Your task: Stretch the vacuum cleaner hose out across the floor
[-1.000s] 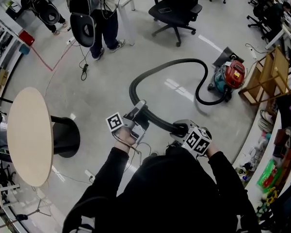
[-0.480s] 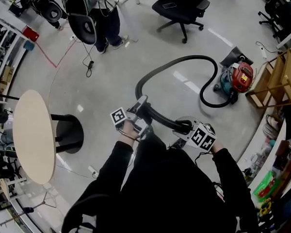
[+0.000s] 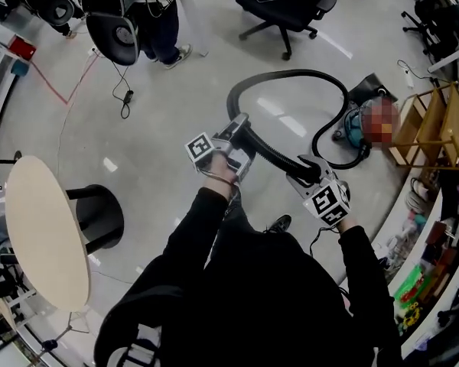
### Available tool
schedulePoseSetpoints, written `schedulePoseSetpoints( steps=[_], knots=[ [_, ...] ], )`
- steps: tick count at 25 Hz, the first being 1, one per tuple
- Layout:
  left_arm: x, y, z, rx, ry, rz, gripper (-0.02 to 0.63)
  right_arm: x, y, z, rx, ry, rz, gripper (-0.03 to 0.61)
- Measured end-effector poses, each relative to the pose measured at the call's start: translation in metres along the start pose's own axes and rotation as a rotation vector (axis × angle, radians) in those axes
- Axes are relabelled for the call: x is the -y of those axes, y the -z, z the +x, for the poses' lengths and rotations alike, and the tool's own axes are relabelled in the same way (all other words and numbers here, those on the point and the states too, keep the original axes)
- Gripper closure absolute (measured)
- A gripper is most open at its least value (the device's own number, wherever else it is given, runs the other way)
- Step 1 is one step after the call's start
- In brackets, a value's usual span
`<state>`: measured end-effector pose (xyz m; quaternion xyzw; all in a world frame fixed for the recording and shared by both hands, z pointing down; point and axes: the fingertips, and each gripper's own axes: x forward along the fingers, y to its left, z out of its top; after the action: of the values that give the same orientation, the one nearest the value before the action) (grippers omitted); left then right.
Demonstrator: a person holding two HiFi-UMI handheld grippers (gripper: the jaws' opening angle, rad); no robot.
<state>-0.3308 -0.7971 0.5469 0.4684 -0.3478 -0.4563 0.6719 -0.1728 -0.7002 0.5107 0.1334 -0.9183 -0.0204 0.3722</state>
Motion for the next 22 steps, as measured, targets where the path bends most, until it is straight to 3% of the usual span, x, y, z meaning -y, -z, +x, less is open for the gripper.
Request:
schedulePoseSetpoints(
  steps=[1,4,9,13,15,19,20,22],
  knots=[
    [0.004,-0.025,0.008,0.040,0.015,0.001,0.419,0.015,-0.011,0.007,0.000,0.084,-0.003,0.336],
    [0.021,-0.106,0.025,0.162,0.038,0.055,0.420,0.041,-0.048,0.017,0.061,0.233,0.089,0.327],
    [0.050,-0.227,0.011,0.434,0.043,0.082,0.420,0.017,-0.060,0.036,0.098,0.159,0.266,0.327],
    [0.064,-0.264,-0.008,0.566,0.075,0.013,0.420,-0.006,-0.045,0.054,0.071,0.092,0.367,0.327],
    [0.070,-0.258,-0.010,0.570,0.096,-0.013,0.420,-0.012,-0.042,0.062,0.115,0.042,0.553,0.328],
    [0.076,-0.220,-0.012,0.521,0.127,-0.048,0.425,-0.004,-0.044,0.087,0.380,-0.134,1.274,0.327],
    [0.079,-0.208,-0.012,0.500,0.144,-0.049,0.428,0.003,-0.044,0.094,0.446,-0.156,1.389,0.327],
    [0.090,-0.184,-0.010,0.431,0.207,-0.024,0.433,0.022,-0.050,0.107,0.573,-0.179,1.479,0.316]
  ],
)
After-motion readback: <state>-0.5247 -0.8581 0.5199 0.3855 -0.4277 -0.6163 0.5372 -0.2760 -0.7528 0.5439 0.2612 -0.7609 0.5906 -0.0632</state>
